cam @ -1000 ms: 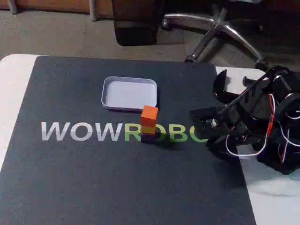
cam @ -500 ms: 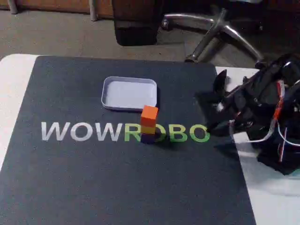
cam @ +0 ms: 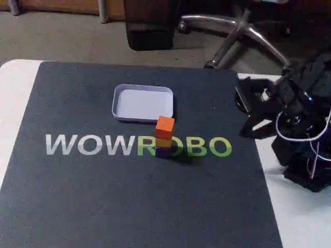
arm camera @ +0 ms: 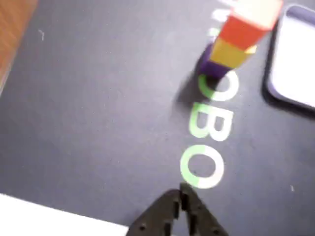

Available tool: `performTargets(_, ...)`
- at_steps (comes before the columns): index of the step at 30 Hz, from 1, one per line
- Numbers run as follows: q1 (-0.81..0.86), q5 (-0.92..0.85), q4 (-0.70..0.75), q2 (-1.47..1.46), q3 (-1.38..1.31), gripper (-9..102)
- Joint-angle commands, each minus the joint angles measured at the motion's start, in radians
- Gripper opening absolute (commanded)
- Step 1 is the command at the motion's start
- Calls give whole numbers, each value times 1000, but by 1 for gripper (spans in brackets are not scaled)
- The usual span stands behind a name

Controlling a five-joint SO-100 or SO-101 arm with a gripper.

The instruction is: Move blocks one by one until all three blocks are in the tray.

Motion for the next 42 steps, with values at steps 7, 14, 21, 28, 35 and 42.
performTargets(7, -92, 161, -12, -293, -288, -8)
performTargets(14, -195, 311, -91, -506, -403, -8)
performTargets(21, -232, 403, -241, -726, -485, -8)
performTargets(28, -183, 434, -336, -876, -540, -6)
performTargets(35, -120, 434, -383, -908, -540, -4)
performTargets(42, -58, 436, -410, -910, -537, -3)
